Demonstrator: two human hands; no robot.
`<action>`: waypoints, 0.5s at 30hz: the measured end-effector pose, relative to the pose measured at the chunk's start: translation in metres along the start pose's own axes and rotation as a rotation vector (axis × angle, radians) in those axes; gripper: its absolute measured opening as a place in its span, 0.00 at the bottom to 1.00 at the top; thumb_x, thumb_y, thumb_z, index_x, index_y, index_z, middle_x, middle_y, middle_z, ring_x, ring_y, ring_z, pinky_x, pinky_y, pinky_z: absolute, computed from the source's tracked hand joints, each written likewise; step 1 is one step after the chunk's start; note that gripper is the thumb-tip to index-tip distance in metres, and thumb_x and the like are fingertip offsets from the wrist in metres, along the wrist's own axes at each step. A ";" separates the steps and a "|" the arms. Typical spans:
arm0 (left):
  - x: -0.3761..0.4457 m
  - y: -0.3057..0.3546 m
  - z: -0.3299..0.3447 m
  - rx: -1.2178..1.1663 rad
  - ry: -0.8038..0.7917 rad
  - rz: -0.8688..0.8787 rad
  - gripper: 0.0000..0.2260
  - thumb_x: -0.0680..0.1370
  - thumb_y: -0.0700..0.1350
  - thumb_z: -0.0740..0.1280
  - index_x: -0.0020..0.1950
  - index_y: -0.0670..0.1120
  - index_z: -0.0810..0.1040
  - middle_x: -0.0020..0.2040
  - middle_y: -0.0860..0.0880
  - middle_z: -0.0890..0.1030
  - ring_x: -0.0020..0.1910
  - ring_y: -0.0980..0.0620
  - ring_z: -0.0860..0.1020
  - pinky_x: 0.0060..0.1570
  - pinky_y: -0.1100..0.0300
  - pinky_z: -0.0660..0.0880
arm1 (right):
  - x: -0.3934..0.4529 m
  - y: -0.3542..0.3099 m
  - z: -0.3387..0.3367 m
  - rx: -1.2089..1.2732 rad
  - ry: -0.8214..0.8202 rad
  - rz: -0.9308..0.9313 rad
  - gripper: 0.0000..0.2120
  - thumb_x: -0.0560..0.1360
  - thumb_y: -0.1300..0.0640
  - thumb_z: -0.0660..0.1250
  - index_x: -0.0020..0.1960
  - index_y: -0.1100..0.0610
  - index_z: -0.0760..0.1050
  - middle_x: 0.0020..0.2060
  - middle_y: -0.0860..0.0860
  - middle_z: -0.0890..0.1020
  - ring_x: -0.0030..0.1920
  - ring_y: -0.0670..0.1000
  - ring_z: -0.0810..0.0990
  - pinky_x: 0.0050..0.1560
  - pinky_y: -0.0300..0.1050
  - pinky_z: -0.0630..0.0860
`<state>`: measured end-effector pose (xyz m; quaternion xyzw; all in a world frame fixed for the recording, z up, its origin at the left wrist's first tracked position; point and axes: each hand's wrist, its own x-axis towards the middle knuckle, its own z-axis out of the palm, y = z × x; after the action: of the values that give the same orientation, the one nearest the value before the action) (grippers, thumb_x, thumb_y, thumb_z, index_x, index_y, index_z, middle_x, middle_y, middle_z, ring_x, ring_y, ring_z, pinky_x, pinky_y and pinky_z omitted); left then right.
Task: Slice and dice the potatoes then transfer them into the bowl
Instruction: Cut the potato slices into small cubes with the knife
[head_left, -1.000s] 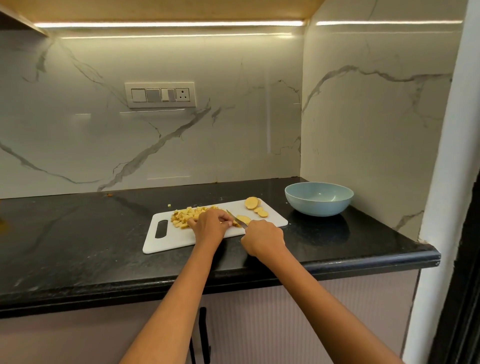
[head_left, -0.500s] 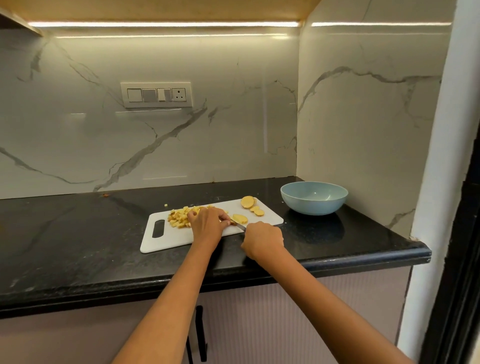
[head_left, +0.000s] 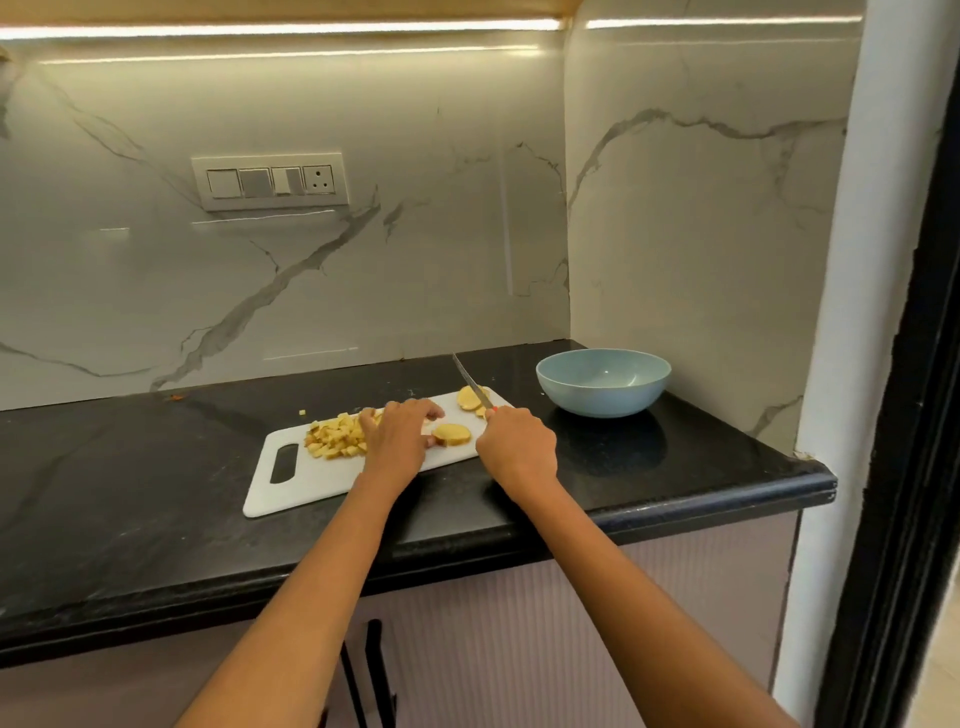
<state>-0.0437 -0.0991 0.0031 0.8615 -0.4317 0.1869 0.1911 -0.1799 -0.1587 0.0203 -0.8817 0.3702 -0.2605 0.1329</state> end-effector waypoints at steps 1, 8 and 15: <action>0.005 0.000 -0.002 0.009 -0.083 0.079 0.20 0.76 0.38 0.65 0.65 0.54 0.71 0.67 0.53 0.71 0.67 0.49 0.66 0.66 0.51 0.56 | 0.003 0.000 0.001 0.006 0.003 0.000 0.13 0.78 0.61 0.55 0.56 0.60 0.76 0.50 0.55 0.80 0.48 0.54 0.80 0.39 0.41 0.69; 0.035 0.008 -0.011 -0.058 -0.481 0.230 0.24 0.74 0.28 0.61 0.64 0.50 0.75 0.67 0.48 0.72 0.65 0.47 0.69 0.63 0.56 0.68 | 0.011 0.004 0.004 0.054 0.018 0.026 0.13 0.80 0.58 0.54 0.57 0.60 0.75 0.50 0.55 0.80 0.46 0.52 0.79 0.39 0.40 0.69; 0.026 0.008 -0.019 0.040 -0.557 0.172 0.19 0.80 0.42 0.60 0.70 0.47 0.67 0.71 0.46 0.67 0.67 0.47 0.67 0.66 0.56 0.64 | 0.011 0.005 0.004 0.016 -0.004 -0.011 0.14 0.80 0.58 0.53 0.56 0.59 0.76 0.50 0.56 0.80 0.48 0.53 0.79 0.40 0.42 0.70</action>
<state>-0.0384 -0.1117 0.0338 0.8433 -0.5354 -0.0329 0.0317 -0.1741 -0.1703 0.0186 -0.8831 0.3631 -0.2623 0.1396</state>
